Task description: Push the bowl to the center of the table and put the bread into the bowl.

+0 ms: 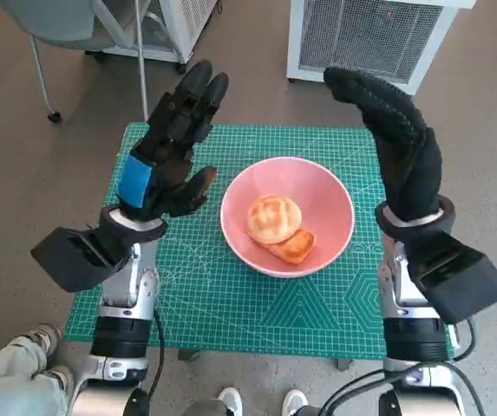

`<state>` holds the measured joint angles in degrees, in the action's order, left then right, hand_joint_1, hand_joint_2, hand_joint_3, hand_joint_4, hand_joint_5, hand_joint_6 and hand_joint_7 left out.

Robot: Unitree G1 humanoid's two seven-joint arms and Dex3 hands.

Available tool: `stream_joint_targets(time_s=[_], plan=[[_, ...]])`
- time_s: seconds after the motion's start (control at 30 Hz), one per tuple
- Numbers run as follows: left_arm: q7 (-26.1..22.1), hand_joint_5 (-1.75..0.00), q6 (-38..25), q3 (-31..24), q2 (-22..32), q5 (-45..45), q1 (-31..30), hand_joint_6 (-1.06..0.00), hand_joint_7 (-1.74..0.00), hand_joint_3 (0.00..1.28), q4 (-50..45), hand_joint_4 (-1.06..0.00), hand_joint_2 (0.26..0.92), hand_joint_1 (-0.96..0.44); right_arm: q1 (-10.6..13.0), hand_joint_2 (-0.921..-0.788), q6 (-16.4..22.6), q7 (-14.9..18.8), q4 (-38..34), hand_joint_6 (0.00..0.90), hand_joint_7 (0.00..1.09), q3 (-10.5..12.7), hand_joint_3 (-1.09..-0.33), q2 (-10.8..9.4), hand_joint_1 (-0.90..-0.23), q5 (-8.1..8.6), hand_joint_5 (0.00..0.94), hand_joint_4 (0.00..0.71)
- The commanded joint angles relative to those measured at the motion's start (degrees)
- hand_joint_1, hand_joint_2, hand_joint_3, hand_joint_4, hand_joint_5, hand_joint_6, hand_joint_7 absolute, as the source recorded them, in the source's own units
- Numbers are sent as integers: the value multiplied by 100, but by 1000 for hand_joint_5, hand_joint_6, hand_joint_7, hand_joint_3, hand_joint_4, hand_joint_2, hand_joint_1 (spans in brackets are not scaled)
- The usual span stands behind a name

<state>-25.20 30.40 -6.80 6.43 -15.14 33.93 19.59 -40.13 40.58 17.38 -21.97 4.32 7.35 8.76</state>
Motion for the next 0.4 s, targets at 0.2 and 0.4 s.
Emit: stream_joint_targets(time_s=[0.2, 0.4], plan=[[84, 0, 312, 11, 58, 217, 71, -142, -79, 550, 87, -119, 921, -727, -12, -921, -70, -58, -14, 4, 662, -12, -818, 18, -693, -60, 11, 282], [124, 0, 513, -15, 63, 263, 119, -113, -58, 553, 204, -107, 921, -717, -65, -921, -44, -4, -97, 2, 665, -6, -818, 24, -684, 6, 9, 280]])
